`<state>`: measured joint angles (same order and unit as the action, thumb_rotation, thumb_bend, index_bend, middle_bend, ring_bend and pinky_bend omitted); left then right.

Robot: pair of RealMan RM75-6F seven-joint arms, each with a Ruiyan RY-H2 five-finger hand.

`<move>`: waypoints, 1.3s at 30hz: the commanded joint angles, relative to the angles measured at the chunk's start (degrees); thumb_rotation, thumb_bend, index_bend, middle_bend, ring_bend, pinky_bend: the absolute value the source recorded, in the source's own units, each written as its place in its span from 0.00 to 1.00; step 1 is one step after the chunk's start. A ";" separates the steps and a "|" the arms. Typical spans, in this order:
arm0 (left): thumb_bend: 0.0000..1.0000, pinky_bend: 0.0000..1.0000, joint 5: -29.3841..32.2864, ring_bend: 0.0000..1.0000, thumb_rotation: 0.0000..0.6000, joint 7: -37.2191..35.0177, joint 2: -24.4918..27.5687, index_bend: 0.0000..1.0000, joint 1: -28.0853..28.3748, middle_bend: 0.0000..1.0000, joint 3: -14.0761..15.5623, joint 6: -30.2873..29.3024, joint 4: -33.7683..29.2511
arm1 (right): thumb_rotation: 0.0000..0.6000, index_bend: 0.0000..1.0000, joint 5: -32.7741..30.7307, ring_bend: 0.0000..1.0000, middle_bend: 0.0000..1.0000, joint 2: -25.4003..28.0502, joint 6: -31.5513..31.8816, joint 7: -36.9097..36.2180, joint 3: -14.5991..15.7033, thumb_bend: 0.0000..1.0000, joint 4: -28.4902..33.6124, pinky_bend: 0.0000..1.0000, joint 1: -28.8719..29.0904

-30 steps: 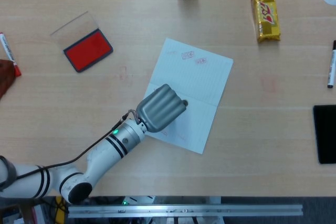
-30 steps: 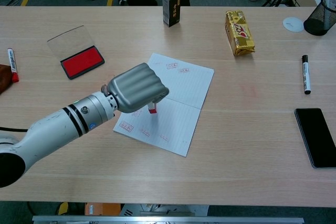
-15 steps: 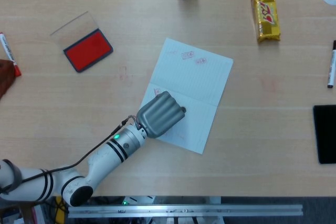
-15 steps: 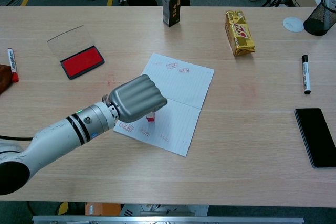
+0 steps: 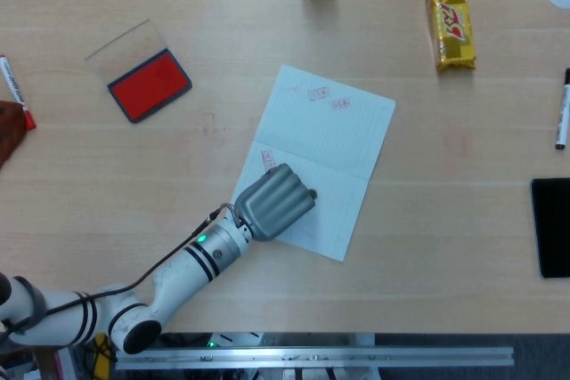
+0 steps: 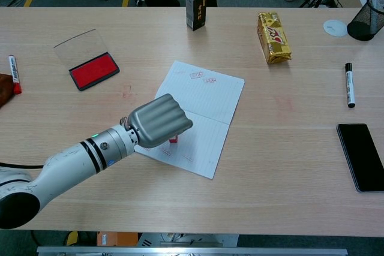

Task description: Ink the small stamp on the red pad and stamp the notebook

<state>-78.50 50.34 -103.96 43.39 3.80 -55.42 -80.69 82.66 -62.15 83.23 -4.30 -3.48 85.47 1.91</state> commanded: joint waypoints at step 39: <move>0.34 1.00 1.81 1.00 1.00 2.03 6.30 0.62 0.66 1.00 -5.89 -0.66 -7.48 | 1.00 0.23 0.40 0.23 0.33 -0.50 0.43 -1.51 -0.25 0.31 -1.23 0.26 -0.25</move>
<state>-76.85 52.27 -97.68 43.94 -1.94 -56.09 -88.10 83.06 -62.66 83.66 -5.80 -3.74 84.25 1.66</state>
